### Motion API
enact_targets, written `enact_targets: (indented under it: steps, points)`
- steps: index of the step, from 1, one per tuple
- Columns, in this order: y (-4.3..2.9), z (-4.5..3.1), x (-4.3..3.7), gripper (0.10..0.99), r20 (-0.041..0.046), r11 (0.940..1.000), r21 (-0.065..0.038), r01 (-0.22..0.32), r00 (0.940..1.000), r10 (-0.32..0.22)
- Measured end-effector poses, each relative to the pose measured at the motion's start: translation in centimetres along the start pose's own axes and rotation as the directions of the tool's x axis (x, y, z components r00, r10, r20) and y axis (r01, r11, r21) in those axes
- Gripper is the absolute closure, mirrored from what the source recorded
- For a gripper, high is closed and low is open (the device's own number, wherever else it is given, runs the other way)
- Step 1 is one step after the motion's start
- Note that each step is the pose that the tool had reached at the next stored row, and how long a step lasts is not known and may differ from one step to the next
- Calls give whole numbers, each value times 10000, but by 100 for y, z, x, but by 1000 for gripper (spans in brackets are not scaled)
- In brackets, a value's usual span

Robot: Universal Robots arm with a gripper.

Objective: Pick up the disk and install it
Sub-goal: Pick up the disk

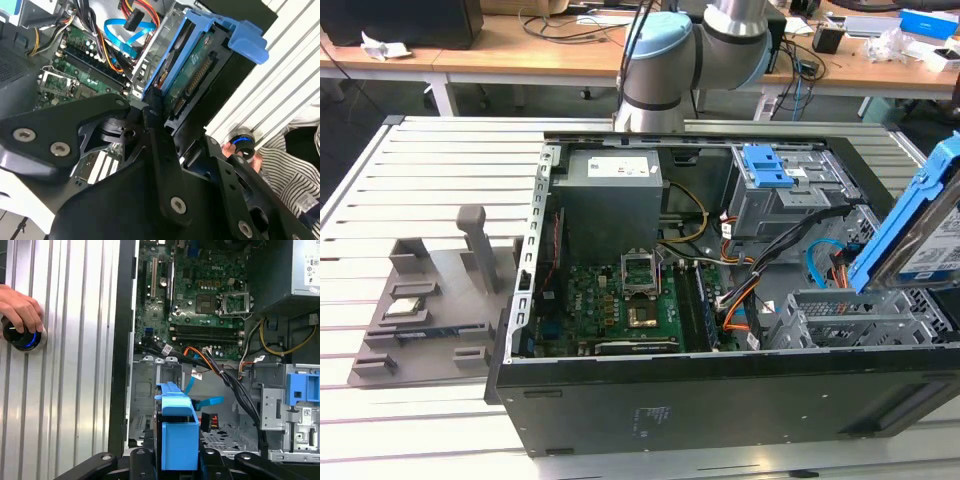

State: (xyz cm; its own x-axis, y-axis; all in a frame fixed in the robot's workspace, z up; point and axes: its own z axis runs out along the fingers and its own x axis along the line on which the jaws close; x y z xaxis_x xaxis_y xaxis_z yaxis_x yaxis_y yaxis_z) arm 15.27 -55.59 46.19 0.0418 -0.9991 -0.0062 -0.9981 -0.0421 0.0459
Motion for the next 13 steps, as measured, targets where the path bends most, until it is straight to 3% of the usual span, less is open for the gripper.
enact_targets:
  steps: [1, 2, 7, 13]
  points:
    - [79, 75, 1, 725, 23, 9983, 3, -587, 9983, 587]
    - [166, 89, -25, 725, 31, 9971, 4, -761, 9971, 761]
    - [173, 100, -87, 725, 23, 9971, 4, -760, 9971, 760]
    - [172, 101, -93, 725, 14, 9971, 4, -760, 9971, 760]
